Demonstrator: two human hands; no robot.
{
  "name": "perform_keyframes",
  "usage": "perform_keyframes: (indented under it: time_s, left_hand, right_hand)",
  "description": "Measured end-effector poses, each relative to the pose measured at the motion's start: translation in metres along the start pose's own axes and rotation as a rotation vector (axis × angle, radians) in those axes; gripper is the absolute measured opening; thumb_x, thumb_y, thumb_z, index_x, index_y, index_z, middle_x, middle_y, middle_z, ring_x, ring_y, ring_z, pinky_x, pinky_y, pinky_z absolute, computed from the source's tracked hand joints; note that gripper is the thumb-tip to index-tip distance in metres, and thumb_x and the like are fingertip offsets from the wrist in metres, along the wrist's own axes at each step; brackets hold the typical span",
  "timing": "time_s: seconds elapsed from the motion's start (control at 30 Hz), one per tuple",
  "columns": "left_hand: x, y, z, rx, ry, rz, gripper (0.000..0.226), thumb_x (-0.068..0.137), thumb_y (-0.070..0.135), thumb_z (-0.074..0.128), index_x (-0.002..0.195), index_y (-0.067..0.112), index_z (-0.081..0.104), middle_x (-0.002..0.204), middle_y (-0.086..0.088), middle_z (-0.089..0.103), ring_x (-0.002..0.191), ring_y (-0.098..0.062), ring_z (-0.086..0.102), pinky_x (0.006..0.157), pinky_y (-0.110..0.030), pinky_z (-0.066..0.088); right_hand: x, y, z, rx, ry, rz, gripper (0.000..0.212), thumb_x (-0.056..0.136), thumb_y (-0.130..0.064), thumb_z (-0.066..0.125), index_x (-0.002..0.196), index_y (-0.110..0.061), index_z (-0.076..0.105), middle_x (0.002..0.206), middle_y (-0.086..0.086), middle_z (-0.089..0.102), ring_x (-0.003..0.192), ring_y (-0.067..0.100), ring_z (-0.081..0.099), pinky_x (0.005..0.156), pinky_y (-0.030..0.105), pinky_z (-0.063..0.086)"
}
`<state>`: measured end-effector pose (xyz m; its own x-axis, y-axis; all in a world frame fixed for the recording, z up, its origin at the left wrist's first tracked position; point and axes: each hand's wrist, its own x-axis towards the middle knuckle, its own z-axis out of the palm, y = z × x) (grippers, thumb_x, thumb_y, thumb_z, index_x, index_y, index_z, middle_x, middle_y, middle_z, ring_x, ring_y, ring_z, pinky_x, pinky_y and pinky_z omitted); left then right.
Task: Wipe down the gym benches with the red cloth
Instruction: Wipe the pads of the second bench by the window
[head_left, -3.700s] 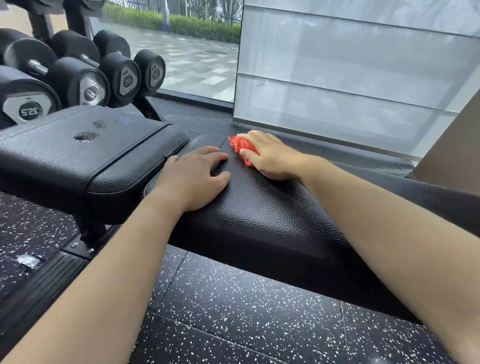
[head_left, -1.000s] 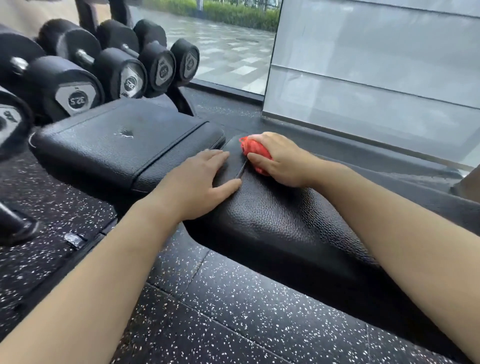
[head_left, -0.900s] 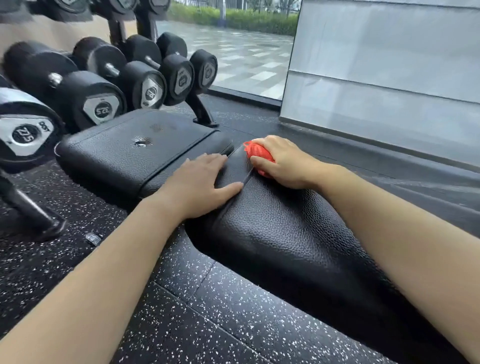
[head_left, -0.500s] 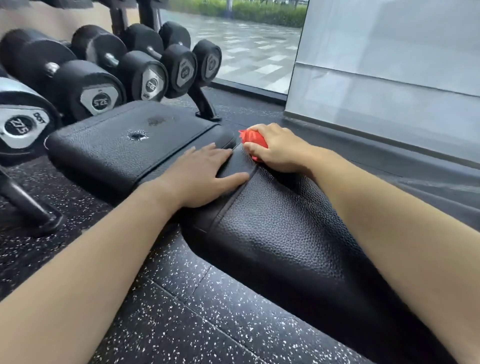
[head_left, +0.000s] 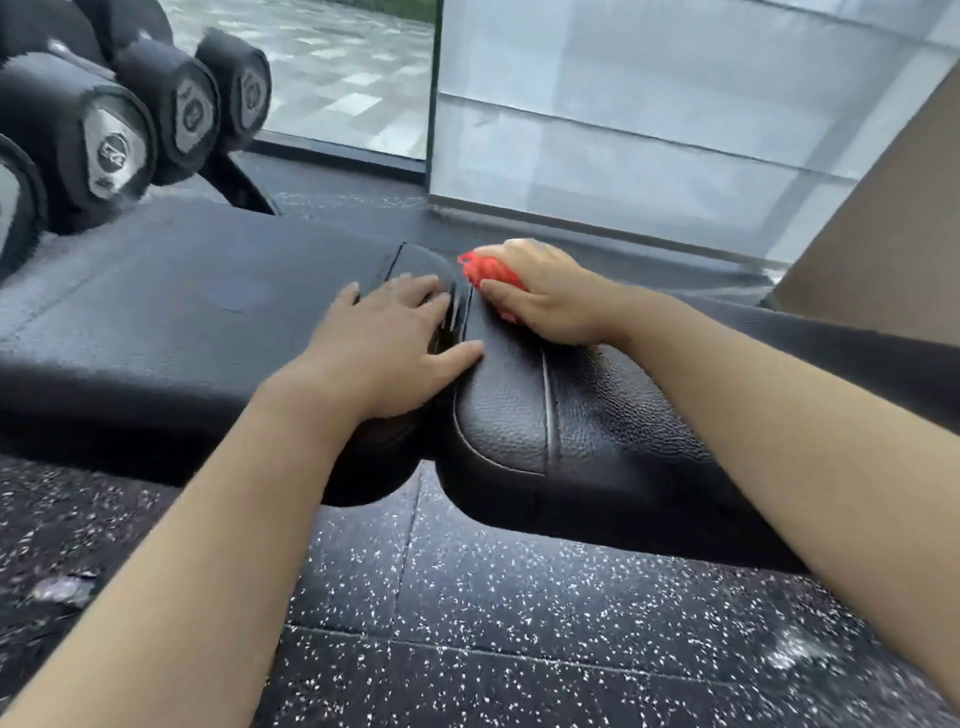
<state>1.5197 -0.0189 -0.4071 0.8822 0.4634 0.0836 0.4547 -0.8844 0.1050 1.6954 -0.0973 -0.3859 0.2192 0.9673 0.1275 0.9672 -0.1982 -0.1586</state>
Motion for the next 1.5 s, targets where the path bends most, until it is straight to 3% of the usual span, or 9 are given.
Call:
perform_keyframes:
  time_s: [0.13,0.33,0.67,0.8,1.07,1.17,1.33,1.5]
  left_hand:
    - [0.003,0.007,0.000,-0.027,0.009,-0.030,0.068,0.089,0.063,0.024,0.146,0.025,0.028,0.157,0.007,0.013,0.145,-0.011,0.006,0.116,-0.047,0.005]
    - [0.003,0.005,0.000,-0.036,0.025,-0.026,0.064,0.091,0.061,0.024,0.146,0.027,0.027,0.158,0.007,0.012,0.145,-0.012,0.006,0.116,-0.047,0.005]
    - [-0.021,0.000,-0.004,-0.072,0.013,-0.027,0.058,0.093,0.053,0.036,0.146,0.029,0.030,0.157,0.010,0.017,0.144,-0.010,0.012,0.117,-0.041,0.007]
    - [-0.020,0.003,-0.004,-0.086,0.040,-0.043,0.056,0.092,0.052,0.040,0.143,0.029,0.035,0.155,0.010,0.021,0.143,-0.009,0.017,0.117,-0.041,0.011]
    - [-0.023,0.000,-0.002,-0.064,0.054,-0.007,0.056,0.093,0.052,0.037,0.144,0.029,0.034,0.156,0.009,0.021,0.143,-0.009,0.015,0.117,-0.041,0.010]
    - [-0.030,-0.003,-0.003,-0.072,0.035,0.011,0.056,0.093,0.051,0.038,0.145,0.030,0.031,0.156,0.009,0.019,0.144,-0.009,0.013,0.117,-0.039,0.008]
    - [-0.043,-0.008,-0.003,-0.101,0.054,0.017,0.053,0.095,0.047,0.038,0.145,0.031,0.030,0.156,0.007,0.020,0.145,-0.011,0.012,0.118,-0.041,0.008]
    - [-0.051,-0.009,-0.005,-0.092,0.054,-0.015,0.056,0.096,0.046,0.037,0.147,0.026,0.027,0.157,0.006,0.018,0.145,-0.012,0.010,0.118,-0.041,0.008]
  right_hand:
    - [0.008,-0.008,0.003,0.011,-0.015,0.108,0.042,0.098,-0.037,0.040,0.136,-0.020,0.042,0.139,0.009,0.043,0.133,0.023,0.032,0.112,0.033,0.019]
    - [-0.040,-0.017,-0.001,0.090,0.047,-0.039,0.044,0.095,-0.031,0.048,0.137,-0.019,0.043,0.136,0.006,0.047,0.127,0.020,0.038,0.105,0.024,0.021]
    - [-0.017,-0.010,0.003,0.062,0.013,-0.045,0.043,0.096,-0.038,0.043,0.134,-0.020,0.044,0.129,0.010,0.049,0.123,0.027,0.041,0.104,0.032,0.027]
    - [-0.053,-0.019,-0.001,0.030,-0.088,-0.038,0.053,0.095,-0.047,0.037,0.143,-0.025,0.030,0.141,0.005,0.036,0.134,0.026,0.028,0.114,0.037,0.018]
    - [-0.135,-0.050,0.002,0.037,0.059,-0.035,0.064,0.087,-0.061,0.024,0.143,-0.029,0.030,0.147,0.000,0.029,0.137,0.017,0.023,0.114,0.023,0.010]
    - [-0.135,-0.054,0.012,0.037,0.144,-0.005,0.068,0.085,-0.062,0.019,0.140,-0.028,0.036,0.145,0.001,0.035,0.136,0.021,0.028,0.115,0.028,0.015]
    - [-0.108,-0.065,0.019,0.007,0.146,0.020,0.069,0.084,-0.063,0.018,0.141,-0.029,0.036,0.144,0.003,0.037,0.136,0.023,0.027,0.113,0.041,0.024]
    - [-0.097,-0.072,0.020,0.019,0.169,0.005,0.061,0.086,-0.057,0.026,0.137,-0.028,0.041,0.139,0.003,0.042,0.131,0.024,0.033,0.110,0.040,0.028]
